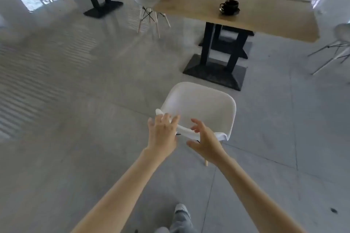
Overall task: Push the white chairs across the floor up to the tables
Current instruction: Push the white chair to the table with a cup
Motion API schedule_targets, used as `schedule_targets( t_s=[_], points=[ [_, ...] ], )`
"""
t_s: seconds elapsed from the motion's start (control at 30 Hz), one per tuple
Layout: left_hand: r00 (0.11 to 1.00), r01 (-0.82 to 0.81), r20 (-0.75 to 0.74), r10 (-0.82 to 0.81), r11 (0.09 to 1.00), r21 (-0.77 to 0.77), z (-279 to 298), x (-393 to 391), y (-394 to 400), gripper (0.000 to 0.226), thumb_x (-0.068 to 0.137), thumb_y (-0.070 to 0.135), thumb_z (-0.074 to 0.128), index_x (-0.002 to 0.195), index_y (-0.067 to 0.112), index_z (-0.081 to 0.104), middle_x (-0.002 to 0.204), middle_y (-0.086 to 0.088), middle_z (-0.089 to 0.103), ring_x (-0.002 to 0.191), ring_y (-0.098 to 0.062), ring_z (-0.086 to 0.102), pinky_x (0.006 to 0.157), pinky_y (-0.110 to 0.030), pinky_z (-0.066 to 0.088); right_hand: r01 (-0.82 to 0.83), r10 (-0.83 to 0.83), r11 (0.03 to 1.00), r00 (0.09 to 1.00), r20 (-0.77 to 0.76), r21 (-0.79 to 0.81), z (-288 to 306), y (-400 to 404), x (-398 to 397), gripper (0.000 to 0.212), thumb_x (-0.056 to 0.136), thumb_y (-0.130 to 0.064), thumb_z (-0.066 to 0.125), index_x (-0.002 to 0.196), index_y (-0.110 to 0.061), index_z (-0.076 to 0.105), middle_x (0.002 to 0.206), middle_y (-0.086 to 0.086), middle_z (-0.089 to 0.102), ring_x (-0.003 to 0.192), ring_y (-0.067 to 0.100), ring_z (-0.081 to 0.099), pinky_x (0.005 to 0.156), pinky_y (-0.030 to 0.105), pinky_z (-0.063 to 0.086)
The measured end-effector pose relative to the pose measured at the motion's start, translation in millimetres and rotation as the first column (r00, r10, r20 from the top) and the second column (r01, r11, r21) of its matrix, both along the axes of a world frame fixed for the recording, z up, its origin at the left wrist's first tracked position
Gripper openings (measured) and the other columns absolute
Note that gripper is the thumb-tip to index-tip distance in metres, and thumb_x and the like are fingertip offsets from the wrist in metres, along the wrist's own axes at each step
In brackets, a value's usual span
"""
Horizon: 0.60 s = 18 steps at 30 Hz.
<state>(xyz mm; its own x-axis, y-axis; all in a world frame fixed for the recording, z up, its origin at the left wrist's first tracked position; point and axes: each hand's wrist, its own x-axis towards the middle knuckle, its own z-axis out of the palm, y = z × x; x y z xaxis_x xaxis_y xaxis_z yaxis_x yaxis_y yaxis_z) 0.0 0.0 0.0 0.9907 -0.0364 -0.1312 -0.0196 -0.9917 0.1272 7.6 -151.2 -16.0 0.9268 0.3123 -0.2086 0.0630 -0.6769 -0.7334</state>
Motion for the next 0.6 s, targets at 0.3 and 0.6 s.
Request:
schedule_targets(
  t_s=[0.3, 0.6],
  points=[
    [0.908, 0.413, -0.119, -0.400, 0.903, 0.118, -50.5, 52.8, 23.2, 0.061, 0.087, 0.027, 0.056, 0.141, 0.022, 0.028, 0.148, -0.007, 0.034, 0.138, -0.031, 0.026, 0.115, -0.052, 0.014, 0.028, 0.017, 0.890, 0.995, 0.095, -0.455, -42.1, 30.2, 20.2, 0.061, 0.084, -0.019, 0.053, 0.141, -0.016, 0.029, 0.138, 0.004, 0.047, 0.127, 0.026, 0.040, 0.107, 0.033, 0.029],
    [0.835, 0.545, -0.112, -0.539, 0.838, 0.023, -95.9, 86.9, 44.9, 0.033, 0.085, 0.003, 0.049, 0.115, 0.013, 0.057, 0.115, -0.006, 0.066, 0.114, -0.025, 0.055, 0.110, -0.038, 0.029, 0.090, -0.023, 0.795, 0.993, 0.117, -0.600, -75.7, 43.8, 32.5, 0.034, 0.087, -0.005, 0.045, 0.119, -0.012, 0.051, 0.118, 0.007, 0.061, 0.108, 0.029, 0.054, 0.094, 0.035, 0.037]
  ],
)
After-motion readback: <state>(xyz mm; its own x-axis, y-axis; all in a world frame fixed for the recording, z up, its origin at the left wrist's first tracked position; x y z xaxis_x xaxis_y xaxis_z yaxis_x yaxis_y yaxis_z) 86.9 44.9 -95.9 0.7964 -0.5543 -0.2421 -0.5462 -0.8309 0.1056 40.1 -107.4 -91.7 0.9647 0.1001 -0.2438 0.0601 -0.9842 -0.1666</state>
